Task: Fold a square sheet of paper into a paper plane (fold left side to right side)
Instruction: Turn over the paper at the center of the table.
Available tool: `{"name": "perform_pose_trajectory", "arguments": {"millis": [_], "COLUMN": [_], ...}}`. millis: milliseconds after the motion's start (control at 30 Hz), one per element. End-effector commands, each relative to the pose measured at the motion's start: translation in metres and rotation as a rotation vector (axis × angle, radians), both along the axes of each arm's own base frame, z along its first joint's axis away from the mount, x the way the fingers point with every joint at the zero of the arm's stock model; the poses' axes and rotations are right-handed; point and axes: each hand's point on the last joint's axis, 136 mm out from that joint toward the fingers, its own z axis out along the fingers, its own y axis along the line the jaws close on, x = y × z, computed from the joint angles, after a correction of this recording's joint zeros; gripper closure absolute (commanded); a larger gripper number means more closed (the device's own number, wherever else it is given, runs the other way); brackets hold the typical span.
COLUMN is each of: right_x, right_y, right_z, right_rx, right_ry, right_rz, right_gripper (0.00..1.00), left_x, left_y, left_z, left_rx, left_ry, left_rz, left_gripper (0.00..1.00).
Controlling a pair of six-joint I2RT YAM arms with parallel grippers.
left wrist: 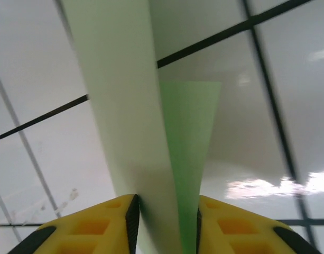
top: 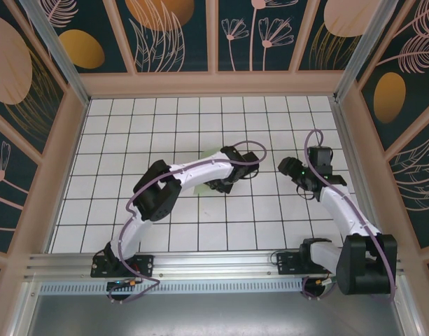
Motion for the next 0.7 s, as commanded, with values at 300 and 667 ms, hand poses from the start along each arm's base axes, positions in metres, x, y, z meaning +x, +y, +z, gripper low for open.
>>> {"name": "perform_pose_trajectory", "arguments": {"millis": [300,667], "right_x": [0.005,0.022], "right_y": [0.028,0.12], "right_z": [0.003,0.012], "right_rx": [0.152,0.318], "right_ry": [-0.052,-0.066], "right_rz": [0.124,0.334], "right_gripper": [0.24,0.3], "left_x": [0.023,0.054], "left_y": [-0.084,-0.001], "left_z": [0.049,0.11], "left_rx": [-0.369,-0.835], "left_ry": [-0.008,-0.198], "left_rz": [-0.154,0.033], "left_gripper": [0.44,0.29]}}
